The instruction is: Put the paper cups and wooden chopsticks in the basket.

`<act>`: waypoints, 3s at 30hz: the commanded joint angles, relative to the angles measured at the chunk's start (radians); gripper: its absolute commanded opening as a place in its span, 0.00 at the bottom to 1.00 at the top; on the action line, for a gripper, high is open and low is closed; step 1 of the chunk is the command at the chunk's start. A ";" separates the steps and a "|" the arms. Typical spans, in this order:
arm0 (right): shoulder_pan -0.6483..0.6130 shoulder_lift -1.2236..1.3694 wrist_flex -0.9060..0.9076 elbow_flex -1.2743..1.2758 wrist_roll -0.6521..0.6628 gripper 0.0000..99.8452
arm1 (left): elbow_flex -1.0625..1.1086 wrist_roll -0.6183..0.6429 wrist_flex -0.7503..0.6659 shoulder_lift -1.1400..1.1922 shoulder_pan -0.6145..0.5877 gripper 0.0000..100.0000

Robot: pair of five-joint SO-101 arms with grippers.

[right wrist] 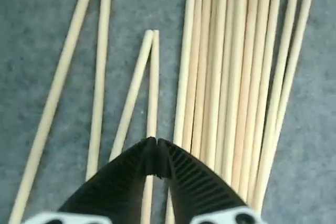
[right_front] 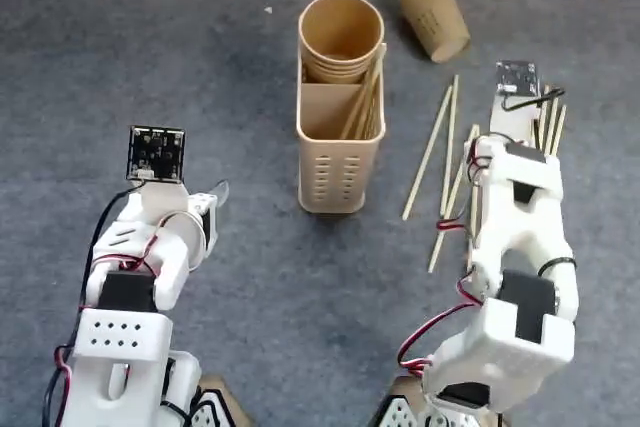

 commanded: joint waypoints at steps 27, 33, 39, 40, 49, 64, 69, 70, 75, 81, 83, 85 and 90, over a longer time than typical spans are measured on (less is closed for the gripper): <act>0.231 0.470 0.136 -0.492 0.124 0.16 | -0.019 -0.008 -0.020 0.002 0.002 0.20; 0.263 0.467 0.136 -0.504 0.075 0.01 | -0.019 -0.008 -0.020 0.002 0.002 0.20; 0.255 0.297 0.139 -0.492 0.068 0.03 | -0.019 -0.008 -0.020 0.002 0.002 0.20; 0.248 0.269 0.162 -0.476 0.075 0.03 | -0.019 -0.008 -0.020 0.002 0.002 0.20; 0.205 0.171 0.272 -0.344 0.123 0.18 | -0.019 -0.008 -0.020 0.002 0.002 0.20; 0.265 0.323 0.116 -0.346 0.121 0.21 | -0.019 -0.006 -0.020 0.002 0.002 0.20; 0.305 0.323 0.107 -0.346 0.123 0.21 | -0.019 -0.006 -0.020 0.002 0.002 0.20; 0.311 0.320 0.108 -0.346 0.123 0.21 | -0.019 -0.006 -0.020 0.002 0.004 0.20; 0.303 0.248 0.159 -0.340 0.123 0.21 | -0.019 -0.006 -0.020 0.002 0.004 0.20; 0.216 0.151 0.278 -0.329 0.127 0.21 | -0.019 -0.006 -0.020 0.002 0.004 0.20; 0.194 0.148 0.275 -0.285 0.149 0.21 | -0.019 -0.006 -0.020 0.002 0.004 0.20; 0.176 0.148 0.271 -0.252 0.153 0.21 | -0.019 -0.006 -0.020 0.002 0.004 0.20; 0.211 0.145 0.219 -0.236 0.144 0.21 | -0.019 -0.006 -0.020 0.002 0.004 0.20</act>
